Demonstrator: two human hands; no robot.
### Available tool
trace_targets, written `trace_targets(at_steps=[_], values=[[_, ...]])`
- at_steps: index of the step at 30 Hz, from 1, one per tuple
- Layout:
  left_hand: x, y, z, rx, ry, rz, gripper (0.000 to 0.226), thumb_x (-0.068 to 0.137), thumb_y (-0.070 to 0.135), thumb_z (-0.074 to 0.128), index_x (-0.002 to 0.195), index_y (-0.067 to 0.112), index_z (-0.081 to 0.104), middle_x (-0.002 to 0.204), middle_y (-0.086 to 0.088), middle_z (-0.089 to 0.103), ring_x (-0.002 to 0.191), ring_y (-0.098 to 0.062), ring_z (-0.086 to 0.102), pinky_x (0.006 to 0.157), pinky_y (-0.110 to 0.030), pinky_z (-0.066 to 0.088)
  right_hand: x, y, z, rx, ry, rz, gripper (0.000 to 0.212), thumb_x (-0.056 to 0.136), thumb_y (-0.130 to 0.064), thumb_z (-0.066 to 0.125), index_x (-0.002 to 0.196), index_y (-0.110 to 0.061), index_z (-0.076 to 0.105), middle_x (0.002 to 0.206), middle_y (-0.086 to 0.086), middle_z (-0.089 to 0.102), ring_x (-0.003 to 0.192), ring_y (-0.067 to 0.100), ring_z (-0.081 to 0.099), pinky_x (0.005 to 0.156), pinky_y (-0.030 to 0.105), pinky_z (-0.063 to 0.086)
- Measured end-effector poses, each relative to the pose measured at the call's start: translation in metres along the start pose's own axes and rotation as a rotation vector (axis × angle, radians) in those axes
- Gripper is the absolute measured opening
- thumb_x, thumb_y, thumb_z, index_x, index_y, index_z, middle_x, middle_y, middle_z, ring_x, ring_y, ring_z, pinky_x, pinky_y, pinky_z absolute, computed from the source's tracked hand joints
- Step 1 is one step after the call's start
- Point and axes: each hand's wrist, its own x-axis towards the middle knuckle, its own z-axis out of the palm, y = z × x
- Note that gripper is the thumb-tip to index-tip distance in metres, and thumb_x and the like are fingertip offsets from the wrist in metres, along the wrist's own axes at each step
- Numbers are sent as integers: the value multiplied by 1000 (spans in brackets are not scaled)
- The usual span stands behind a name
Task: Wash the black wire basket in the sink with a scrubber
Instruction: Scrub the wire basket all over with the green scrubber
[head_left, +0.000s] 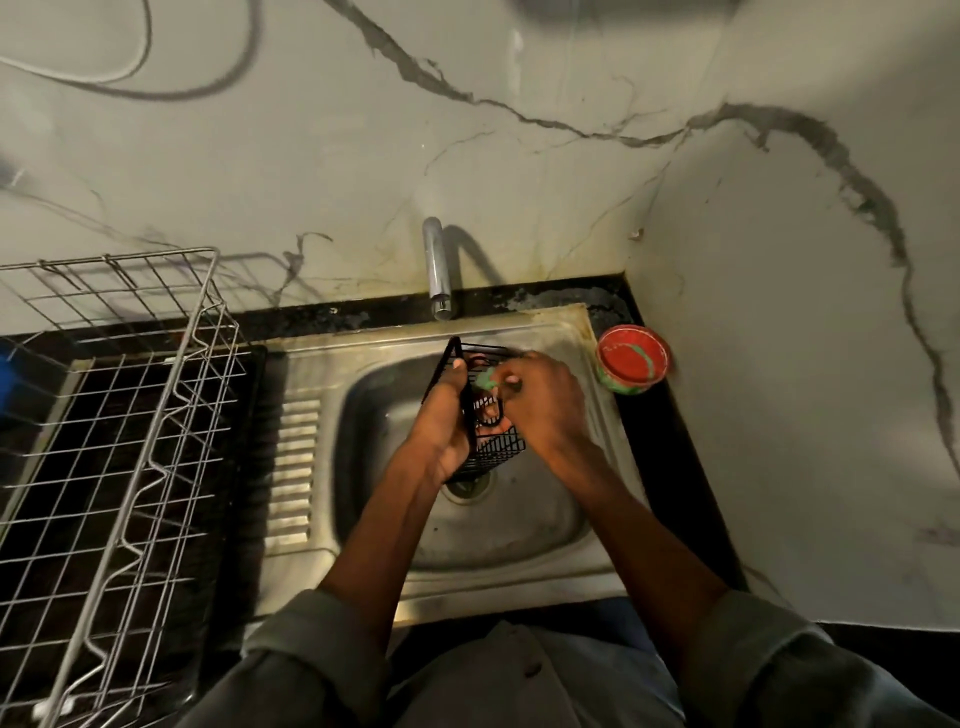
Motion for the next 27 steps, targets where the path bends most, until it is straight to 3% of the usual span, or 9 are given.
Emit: trace_targets(at_steps=[3,7,12,17,19,24,27], values=[[-1,2,-3,-14,-36,-17,51,112,47,36,115,12,73,112,-17,76,95,-27,71,92,-43,56,0,8,-4,42,56,66,23,81,-8,72,99,-21,78,97,2,77,87,20,70,82,33,58],[-4,3,-11,-72,-102,-22,55,111,49,33,125,10,70,107,-14,75,94,-25,71,87,-42,57,-11,-7,-8,102,-95,-161,23,80,-6,75,98,-21,78,93,-6,73,79,8,64,77,29,58],[0,-1,-16,-182,-159,-55,71,106,65,32,139,11,64,122,-16,73,115,-35,65,109,-56,42,1,0,-14,75,30,10,35,79,-3,69,105,-25,76,102,0,73,90,18,67,81,36,57],[1,0,-18,-229,-232,-70,94,95,84,30,147,11,58,144,-20,62,136,-40,55,114,-70,34,-2,6,-24,365,70,90,31,81,1,68,93,-25,81,91,-11,77,83,3,72,80,37,62],[-2,-1,-15,-242,-247,-76,94,95,84,31,148,11,56,145,-22,60,137,-42,55,112,-72,36,-1,1,-30,391,78,120,27,82,-2,69,95,-22,81,93,-10,78,85,2,72,84,37,61],[-8,-2,-9,-271,-267,-58,91,97,82,28,141,9,61,129,-17,68,110,-36,70,86,-58,59,-17,-30,-21,104,45,2,19,86,-27,73,104,-23,78,107,-2,69,91,15,65,83,32,55],[-14,-2,-7,-262,-305,-44,92,96,83,25,139,10,61,127,-20,71,112,-39,72,87,-61,58,-13,-26,-25,82,124,51,20,85,-12,76,99,-26,78,105,-5,72,95,14,67,85,32,56]])
